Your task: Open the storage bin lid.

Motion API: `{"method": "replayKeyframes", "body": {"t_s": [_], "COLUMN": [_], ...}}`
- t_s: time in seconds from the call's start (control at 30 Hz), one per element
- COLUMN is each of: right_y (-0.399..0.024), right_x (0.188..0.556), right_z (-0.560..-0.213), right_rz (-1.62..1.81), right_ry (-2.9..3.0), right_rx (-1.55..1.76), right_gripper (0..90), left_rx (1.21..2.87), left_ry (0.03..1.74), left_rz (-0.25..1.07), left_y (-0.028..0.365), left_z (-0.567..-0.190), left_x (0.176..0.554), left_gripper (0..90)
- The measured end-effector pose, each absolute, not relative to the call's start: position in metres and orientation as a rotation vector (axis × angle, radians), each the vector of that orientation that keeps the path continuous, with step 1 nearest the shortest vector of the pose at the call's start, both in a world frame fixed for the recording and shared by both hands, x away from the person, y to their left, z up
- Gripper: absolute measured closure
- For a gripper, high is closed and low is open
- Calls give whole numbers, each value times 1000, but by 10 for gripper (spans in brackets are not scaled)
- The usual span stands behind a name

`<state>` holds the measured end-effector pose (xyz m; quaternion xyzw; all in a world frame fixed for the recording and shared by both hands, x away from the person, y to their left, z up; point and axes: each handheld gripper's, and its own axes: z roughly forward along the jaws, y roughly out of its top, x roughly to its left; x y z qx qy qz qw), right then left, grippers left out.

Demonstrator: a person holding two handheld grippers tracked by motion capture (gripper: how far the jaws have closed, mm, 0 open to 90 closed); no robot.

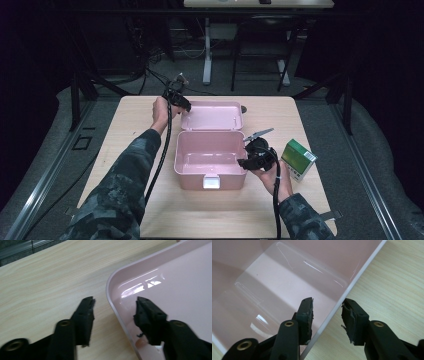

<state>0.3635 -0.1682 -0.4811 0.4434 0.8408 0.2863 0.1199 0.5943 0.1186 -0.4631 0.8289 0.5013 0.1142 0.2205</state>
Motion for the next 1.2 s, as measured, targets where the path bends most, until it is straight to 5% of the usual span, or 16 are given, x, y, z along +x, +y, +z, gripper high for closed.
{"method": "replayKeyframes", "body": {"t_s": [0.27, 0.5, 1.2], "right_y": [-167, -167, -167], "right_x": [363, 363, 363], "right_z": [-481, -481, -481], "right_rz": [833, 832, 822], "right_ry": [2454, 2458, 2457], "right_rx": [1311, 1312, 1304], "right_gripper": [606, 604, 605], "left_rx": [2256, 2270, 2270], "left_ry": [1363, 1304, 1092], "left_rz": [330, 346, 328], "left_y": [133, 146, 167], "left_z": [-441, -430, -416], "left_x": [584, 559, 447], "left_gripper": [246, 166, 171]}}
